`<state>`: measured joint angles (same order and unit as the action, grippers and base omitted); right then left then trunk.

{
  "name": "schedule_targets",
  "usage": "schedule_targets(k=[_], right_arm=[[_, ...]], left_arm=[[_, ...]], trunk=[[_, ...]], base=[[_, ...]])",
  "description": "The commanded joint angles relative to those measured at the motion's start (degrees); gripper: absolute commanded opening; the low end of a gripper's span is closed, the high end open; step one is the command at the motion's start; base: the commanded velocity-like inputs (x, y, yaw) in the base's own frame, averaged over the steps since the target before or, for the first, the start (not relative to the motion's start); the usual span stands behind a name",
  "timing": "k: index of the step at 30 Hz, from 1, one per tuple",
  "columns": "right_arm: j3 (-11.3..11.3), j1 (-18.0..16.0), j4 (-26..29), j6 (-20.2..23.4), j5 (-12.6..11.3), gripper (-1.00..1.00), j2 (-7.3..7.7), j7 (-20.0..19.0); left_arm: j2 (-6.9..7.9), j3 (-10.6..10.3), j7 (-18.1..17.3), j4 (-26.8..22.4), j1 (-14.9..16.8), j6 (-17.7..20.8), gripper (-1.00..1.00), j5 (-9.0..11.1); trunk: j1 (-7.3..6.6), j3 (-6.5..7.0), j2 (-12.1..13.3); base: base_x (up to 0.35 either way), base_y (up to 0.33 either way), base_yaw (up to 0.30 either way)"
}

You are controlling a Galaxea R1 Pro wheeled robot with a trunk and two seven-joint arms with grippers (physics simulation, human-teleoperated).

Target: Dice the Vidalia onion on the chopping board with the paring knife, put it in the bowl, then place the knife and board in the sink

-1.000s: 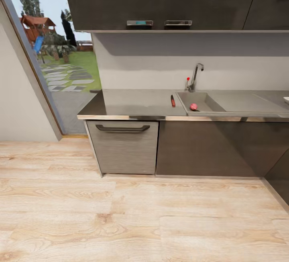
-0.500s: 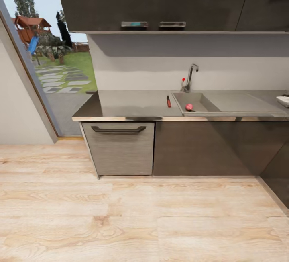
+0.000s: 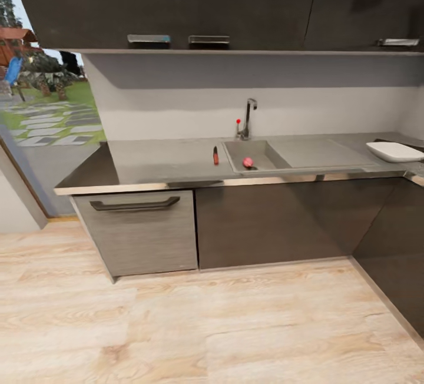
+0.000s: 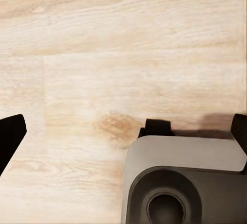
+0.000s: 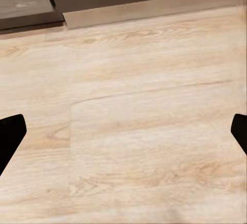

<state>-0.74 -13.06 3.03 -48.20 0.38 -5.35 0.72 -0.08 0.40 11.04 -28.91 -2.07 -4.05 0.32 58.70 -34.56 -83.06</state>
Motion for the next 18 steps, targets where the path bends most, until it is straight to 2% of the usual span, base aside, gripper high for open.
schedule_targets(k=[1, 10, 18], right_arm=[[-0.1, 0.0, 0.0, -0.1, 0.1, 1.0, -0.02, 0.1], [-0.1, 0.0, 0.0, -0.1, 0.1, 1.0, -0.01, 0.1], [-0.1, 0.0, 0.0, -0.1, 0.1, 1.0, -0.01, 0.1]], left_arm=[[-0.01, 0.0, 0.1, -0.1, 0.0, -0.1, 1.0, 0.0], [-0.01, 0.0, 0.1, -0.2, 0.0, -0.1, 1.0, 0.0], [-0.01, 0.0, 0.1, -0.1, 0.0, -0.1, 1.0, 0.0]], trunk=[[0.02, 0.03, 0.0], [0.02, 0.62, 0.0], [0.02, 1.15, 0.0]], base=[[0.216, -0.223, -0.2], [0.212, -0.216, -0.2], [0.052, -0.053, -0.2]])
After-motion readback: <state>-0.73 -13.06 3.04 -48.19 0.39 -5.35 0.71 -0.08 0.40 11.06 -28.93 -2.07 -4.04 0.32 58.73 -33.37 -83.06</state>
